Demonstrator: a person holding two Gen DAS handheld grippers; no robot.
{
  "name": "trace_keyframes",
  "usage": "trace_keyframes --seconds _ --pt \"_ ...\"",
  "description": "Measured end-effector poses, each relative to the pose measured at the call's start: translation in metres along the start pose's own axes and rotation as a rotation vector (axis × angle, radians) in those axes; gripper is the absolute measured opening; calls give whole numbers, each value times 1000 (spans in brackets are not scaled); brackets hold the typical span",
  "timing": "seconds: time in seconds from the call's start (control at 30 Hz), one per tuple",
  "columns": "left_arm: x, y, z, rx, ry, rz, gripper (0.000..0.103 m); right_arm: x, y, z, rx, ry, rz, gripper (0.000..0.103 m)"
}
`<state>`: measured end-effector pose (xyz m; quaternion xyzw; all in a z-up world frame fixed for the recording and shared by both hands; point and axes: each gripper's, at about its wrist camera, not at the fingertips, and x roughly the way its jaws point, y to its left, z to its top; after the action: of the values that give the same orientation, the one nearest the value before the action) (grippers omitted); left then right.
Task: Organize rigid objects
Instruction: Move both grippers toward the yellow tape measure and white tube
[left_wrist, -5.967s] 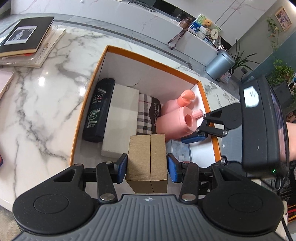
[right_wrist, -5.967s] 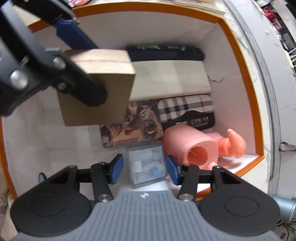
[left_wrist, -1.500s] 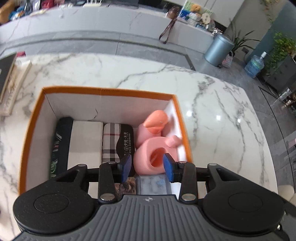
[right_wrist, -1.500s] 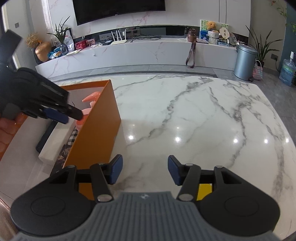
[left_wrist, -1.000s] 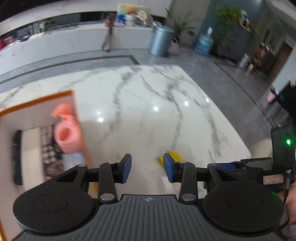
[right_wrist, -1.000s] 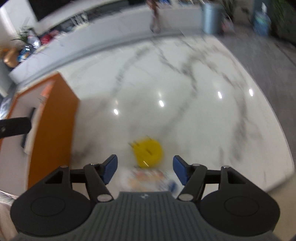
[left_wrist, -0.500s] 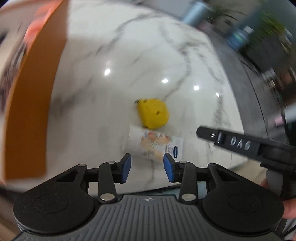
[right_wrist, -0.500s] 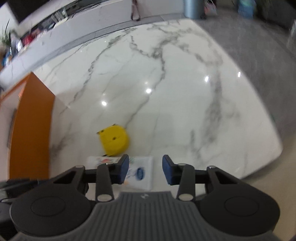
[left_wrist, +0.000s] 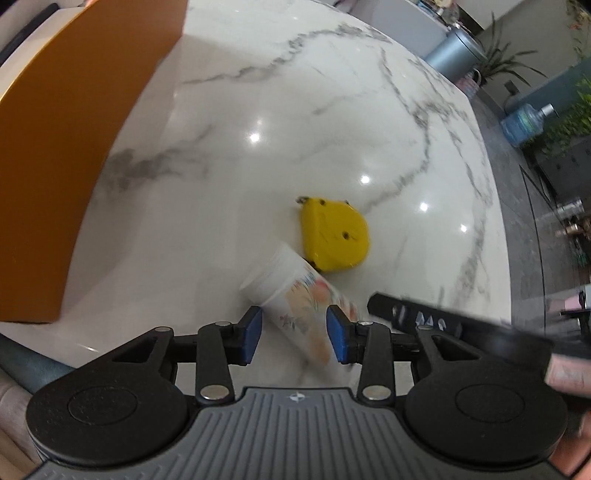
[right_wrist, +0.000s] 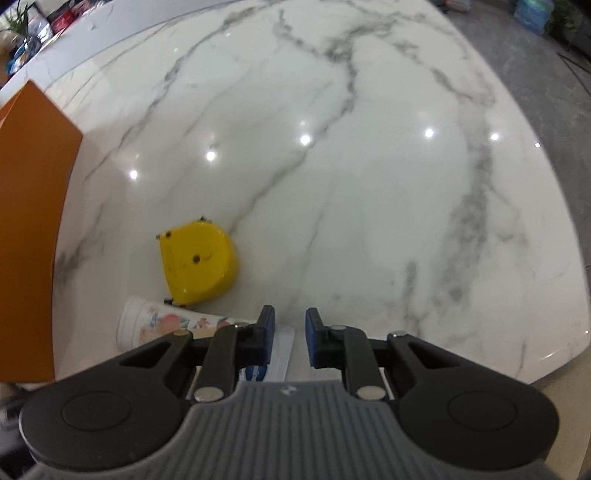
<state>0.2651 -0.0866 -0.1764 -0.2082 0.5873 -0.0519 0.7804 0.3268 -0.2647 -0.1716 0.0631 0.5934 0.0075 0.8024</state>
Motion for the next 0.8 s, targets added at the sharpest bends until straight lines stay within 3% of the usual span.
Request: trace_keyframes --seconds 0.07,0.2,0.27,0.33,0.5,0.57,0.63,0.7,0.8 --pt "2 3 5 -22 -9 -6 38 0 2 -1 -27 11 42 18" --pt "-1 4 11 -25 -27 15 38 3 3 -3 -44 55 156 7" --pt "-3 0 8 -1 -19 41 43 2 -1 -2 -18 38 149 7" --pt "-4 -4 5 7 -17 53 56 -3 -10 -2 51 -6 130 8" --pt "5 -15 -2 7 -8 98 61 -15 -29 -1 191 -109 125 13" --pt "9 -20 -5 9 -32 122 64 -21 -31 -4 221 -147 121 20" --pt "12 -26 -7 28 -65 164 64 -24 -33 -4 237 -169 124 29" --pt "15 -32 -7 54 -88 188 63 -23 -33 -2 232 -167 133 29" --pt "14 -33 -6 83 -99 197 51 -20 -32 -1 216 -164 152 29"
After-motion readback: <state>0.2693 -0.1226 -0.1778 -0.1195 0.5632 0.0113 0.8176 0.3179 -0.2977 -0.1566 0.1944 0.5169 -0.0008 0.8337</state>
